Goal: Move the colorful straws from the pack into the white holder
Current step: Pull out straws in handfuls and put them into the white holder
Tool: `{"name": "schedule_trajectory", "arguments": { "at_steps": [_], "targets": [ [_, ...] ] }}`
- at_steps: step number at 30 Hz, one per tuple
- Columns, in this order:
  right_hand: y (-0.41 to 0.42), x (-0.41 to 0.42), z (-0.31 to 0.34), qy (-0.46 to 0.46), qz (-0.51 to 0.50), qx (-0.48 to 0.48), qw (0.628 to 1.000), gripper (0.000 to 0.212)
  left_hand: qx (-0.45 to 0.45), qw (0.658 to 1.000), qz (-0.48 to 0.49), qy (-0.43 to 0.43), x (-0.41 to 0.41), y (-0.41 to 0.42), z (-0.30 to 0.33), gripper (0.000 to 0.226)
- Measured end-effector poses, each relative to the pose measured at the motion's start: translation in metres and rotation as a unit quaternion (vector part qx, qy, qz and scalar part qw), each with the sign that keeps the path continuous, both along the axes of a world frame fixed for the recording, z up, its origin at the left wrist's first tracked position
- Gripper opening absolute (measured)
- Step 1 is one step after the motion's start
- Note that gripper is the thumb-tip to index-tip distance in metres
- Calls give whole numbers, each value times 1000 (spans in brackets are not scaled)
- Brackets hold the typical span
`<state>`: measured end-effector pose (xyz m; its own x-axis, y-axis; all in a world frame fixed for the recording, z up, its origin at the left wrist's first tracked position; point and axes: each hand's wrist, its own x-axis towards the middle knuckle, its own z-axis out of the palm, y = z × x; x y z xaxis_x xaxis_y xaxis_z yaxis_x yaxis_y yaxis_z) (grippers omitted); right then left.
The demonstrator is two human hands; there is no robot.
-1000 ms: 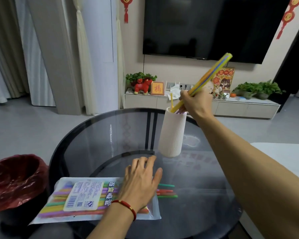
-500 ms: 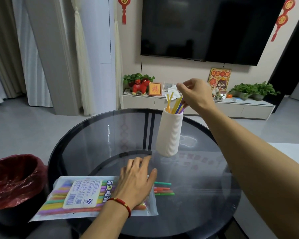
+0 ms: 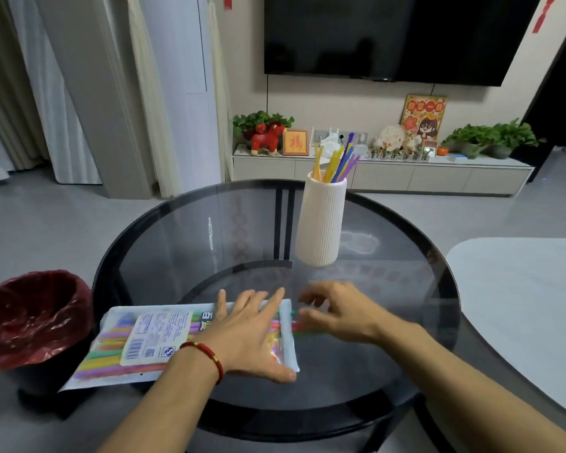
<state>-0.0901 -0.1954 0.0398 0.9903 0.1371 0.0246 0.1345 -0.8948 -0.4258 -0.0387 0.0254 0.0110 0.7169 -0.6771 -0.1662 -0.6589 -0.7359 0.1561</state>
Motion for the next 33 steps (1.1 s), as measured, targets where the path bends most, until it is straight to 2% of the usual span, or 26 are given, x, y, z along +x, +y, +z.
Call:
{"name": "schedule_trajectory", "arguments": {
  "at_steps": [2,4,7,15,21,26,33],
  "targets": [
    [9,-5,-19,0,9,-32,999,46,-5,1000,-9,-10,-1,-1,1,139],
    [13,-5,-27,-20,19,-13,1000,42,-18,1000,-8,-7,-1,0,3,136],
    [12,-5,-32,-4,51,32,998,43,-45,999,1,-9,-1,1,7,130],
    [18,4,-39,-50,71,7,996,30,-63,998,11,-22,0,-1,12,119],
    [-10,2,-34,-18,27,178,983,21,-45,999,20,-18,3,6,10,111],
    [-36,-10,-30,55,-34,386,920,19,-40,998,42,9,-1,1,11,105],
    [-49,-11,-24,54,-69,505,858,28,-77,994,67,-23,-6,-16,18,53]
  ]
}}
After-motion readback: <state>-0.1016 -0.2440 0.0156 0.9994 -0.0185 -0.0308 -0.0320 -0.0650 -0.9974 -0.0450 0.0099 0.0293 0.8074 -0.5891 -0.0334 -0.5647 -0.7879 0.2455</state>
